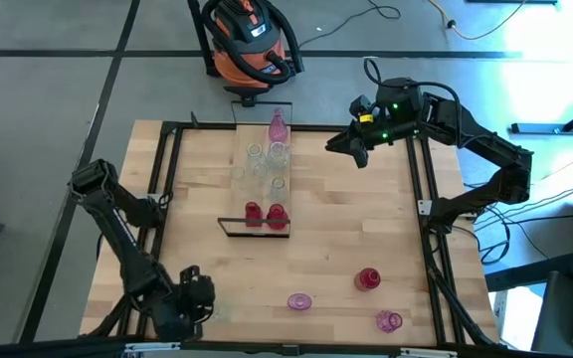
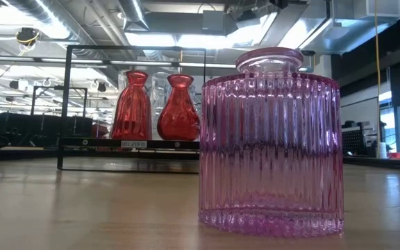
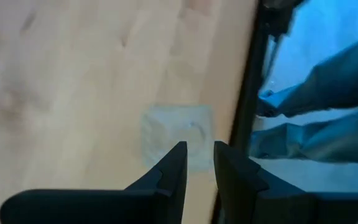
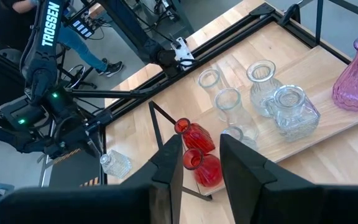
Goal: Sort vases onto shelf
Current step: Put the transparent vase on the shelf
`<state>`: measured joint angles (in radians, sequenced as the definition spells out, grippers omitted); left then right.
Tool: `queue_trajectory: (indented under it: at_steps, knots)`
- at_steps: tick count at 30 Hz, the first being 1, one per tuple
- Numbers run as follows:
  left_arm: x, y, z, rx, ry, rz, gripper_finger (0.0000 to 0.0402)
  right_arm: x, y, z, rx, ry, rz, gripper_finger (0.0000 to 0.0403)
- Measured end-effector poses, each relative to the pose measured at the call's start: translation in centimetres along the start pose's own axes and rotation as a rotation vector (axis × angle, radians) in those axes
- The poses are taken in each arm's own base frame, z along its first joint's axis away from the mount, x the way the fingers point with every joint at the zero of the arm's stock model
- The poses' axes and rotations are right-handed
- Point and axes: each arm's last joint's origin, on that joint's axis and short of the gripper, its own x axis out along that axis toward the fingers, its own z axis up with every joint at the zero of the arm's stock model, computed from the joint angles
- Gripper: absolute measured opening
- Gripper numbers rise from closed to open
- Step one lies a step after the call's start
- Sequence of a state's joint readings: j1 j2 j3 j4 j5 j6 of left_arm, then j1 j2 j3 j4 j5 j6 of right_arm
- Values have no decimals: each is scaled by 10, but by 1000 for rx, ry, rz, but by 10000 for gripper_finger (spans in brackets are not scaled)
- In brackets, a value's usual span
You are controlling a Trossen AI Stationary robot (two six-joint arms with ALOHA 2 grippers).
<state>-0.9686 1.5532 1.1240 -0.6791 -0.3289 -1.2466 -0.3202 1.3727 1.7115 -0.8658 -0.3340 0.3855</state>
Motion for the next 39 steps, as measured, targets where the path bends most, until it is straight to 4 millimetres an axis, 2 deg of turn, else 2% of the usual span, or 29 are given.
queue_trajectory:
  at_steps: [5,10,15,19,32,39]
  knots:
    - [0,-2,-12,47,-28,-12,89,0,0,0,0,0,0,91]
    - [11,11,-20,-32,-61,36,158,0,0,0,1,-2,-4,91]
    - [24,13,-25,-53,-125,-46,229,0,0,0,6,0,-1,91]
    - [27,13,-26,-32,-133,-84,261,0,0,0,22,0,0,91]
    - [34,24,-29,57,-179,-13,253,0,0,0,29,0,0,91]
    - [47,25,-29,53,-166,21,246,0,0,0,31,0,0,91]
